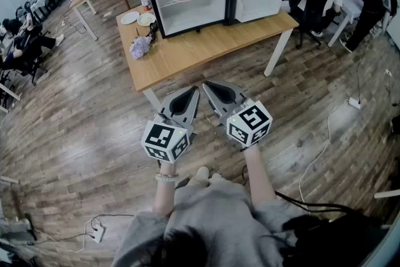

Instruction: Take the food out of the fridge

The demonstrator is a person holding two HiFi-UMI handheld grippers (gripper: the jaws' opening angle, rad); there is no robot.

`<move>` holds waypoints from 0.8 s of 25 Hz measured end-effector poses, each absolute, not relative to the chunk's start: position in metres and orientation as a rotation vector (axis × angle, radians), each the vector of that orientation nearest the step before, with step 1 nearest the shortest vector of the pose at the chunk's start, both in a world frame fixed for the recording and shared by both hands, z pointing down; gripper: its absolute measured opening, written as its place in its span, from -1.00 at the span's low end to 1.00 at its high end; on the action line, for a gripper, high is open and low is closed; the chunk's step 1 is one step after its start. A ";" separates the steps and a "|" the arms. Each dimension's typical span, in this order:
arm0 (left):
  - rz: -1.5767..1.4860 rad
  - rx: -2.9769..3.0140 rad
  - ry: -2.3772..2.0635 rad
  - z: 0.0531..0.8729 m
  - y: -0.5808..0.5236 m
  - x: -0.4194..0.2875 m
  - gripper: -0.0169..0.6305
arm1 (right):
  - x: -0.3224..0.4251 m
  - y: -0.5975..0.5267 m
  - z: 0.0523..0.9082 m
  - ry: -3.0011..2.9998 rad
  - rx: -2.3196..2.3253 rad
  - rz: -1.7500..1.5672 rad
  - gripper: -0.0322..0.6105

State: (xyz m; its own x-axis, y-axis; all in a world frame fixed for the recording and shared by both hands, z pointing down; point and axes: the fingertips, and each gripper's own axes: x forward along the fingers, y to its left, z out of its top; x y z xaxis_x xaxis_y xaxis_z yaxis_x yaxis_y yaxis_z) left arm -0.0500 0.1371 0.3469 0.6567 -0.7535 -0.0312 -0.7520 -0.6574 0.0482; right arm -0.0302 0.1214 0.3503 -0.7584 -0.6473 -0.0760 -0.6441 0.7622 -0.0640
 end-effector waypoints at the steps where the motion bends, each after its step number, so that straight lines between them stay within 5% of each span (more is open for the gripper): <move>1: -0.074 2.831 -1.290 0.346 0.139 -0.048 -0.92 | -0.028 0.122 0.350 2.863 -1.052 -0.050 -0.88; 20: -0.055 2.828 -1.329 0.344 0.132 -0.031 -0.92 | -0.008 0.111 0.346 2.865 -1.022 -0.073 -0.88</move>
